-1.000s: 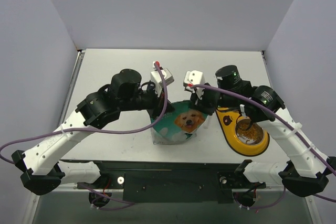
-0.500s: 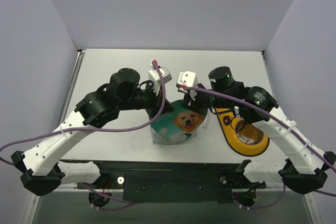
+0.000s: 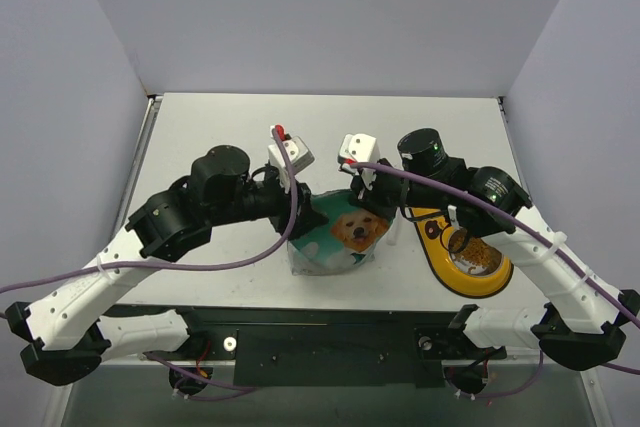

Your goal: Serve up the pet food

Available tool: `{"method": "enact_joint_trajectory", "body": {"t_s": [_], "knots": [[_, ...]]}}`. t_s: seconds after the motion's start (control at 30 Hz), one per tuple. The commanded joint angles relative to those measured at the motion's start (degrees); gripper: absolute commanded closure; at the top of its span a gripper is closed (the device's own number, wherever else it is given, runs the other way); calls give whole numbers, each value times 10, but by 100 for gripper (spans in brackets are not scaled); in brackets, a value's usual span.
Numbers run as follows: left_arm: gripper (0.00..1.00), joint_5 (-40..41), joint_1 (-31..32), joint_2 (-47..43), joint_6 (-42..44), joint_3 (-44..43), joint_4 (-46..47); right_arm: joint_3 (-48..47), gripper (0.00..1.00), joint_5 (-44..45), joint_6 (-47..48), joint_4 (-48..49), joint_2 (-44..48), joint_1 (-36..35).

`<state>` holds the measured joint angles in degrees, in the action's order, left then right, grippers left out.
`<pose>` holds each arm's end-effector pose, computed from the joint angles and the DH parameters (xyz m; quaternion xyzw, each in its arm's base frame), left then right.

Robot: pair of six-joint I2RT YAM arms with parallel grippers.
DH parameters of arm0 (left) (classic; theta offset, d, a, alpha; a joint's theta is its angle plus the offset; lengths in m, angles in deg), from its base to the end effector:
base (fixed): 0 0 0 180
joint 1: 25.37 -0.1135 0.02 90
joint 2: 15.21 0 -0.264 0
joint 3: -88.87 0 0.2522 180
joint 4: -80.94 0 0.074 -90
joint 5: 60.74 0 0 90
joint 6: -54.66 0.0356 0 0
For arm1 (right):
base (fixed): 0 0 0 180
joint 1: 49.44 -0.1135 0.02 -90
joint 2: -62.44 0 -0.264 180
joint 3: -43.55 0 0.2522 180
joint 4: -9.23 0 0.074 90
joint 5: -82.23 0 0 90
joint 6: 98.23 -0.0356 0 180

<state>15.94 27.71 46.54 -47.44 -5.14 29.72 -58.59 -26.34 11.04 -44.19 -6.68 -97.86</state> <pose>0.1202 -0.1737 0.4454 0.3461 0.7337 -0.3904 0.4354 0.1497 0.1858 0.4600 -0.5278 0.6218 0.2700 0.5118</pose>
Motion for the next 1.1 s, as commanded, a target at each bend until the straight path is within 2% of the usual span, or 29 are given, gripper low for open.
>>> {"method": "enact_joint_trajectory", "body": {"t_s": [0.0, 0.03, 0.07, 0.1, 0.13, 0.17, 0.37, 0.53, 0.57, 0.6, 0.63, 0.67, 0.7, 0.73, 0.77, 0.9, 1.0, 1.07], "knots": [[48, 34, 10, 20, 67, -17, -11, -25, 100, 2, -15, 10, 14, 5], [61, 44, 11, 20, 81, -19, -16, -23, 100, 2, -13, 7, 15, 5], [67, 48, 11, 21, 87, -24, -18, -21, 100, 3, -11, 7, 21, 7], [86, 56, 11, 20, 99, -26, -24, -14, 100, 2, -8, 5, 24, 14], [96, 67, 11, 20, 102, -31, -26, -10, 100, 0, -4, 5, 27, 22], [100, 85, 10, 20, 106, -32, -32, -5, 100, 2, -3, 2, 29, 25], [100, 115, 10, 43, 68, -80, -63, -2, 100, 8, 2, -17, 42, 47], [100, 109, 10, 42, 31, -75, -68, 4, 100, 11, 15, -22, 47, 46], [98, 118, 10, 42, 26, -77, -75, 5, 100, 5, 16, -24, 49, 46], [80, 128, 9, 41, 17, -76, -77, 5, 100, -5, 19, -25, 49, 45], [74, 128, 10, 41, 16, -70, -74, 5, 100, -10, 20, -24, 49, 44], [69, 128, 10, 35, 14, -67, -69, 5, 100, -9, 21, -24, 48, 44], [69, 127, 9, 33, 15, -61, -61, 4, 100, -8, 22, -24, 49, 41], [87, 127, 10, 30, 17, -59, -58, 2, 100, -6, 22, -24, 48, 41], [100, 128, 9, 31, 19, -62, -63, 1, 100, -2, 24, -24, 45, 42], [100, 155, 9, 13, 26, -49, -68, -7, 100, 0, 32, -32, 40, 41], [100, 133, 9, 6, 20, -41, -49, -19, 100, -9, 30, -32, 34, 35], [100, 102, 9, 8, 16, -40, -33, -28, 87, -24, 24, -26, 23, 24]]}}
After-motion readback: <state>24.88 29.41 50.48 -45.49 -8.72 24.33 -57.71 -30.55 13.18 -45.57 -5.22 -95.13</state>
